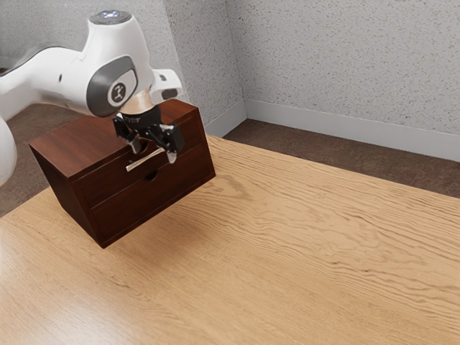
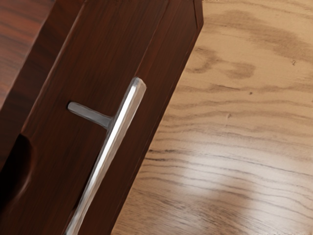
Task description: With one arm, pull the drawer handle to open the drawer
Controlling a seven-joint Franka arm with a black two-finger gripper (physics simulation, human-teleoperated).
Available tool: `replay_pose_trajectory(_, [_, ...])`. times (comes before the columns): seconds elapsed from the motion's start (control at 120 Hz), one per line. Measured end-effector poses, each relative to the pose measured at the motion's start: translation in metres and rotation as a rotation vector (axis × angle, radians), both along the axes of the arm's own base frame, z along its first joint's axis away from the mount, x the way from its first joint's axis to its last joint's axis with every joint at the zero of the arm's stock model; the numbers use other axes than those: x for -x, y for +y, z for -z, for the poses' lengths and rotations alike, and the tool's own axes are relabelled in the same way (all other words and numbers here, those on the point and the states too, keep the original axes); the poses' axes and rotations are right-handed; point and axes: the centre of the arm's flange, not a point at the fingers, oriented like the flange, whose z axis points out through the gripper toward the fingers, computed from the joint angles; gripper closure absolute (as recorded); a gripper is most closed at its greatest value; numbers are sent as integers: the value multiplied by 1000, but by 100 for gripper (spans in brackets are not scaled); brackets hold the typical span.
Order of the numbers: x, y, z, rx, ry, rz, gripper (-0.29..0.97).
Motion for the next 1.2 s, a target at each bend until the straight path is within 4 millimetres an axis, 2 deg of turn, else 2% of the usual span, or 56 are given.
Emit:
replay_pose_trajectory(0.525, [-3, 8, 8, -25, 30, 170, 0])
replay_pose_trajectory(0.808, [-3, 9, 11, -24, 36, 191, 16])
replay_pose_trajectory(1.2, [-2, 14, 17, -14, 42, 165, 19])
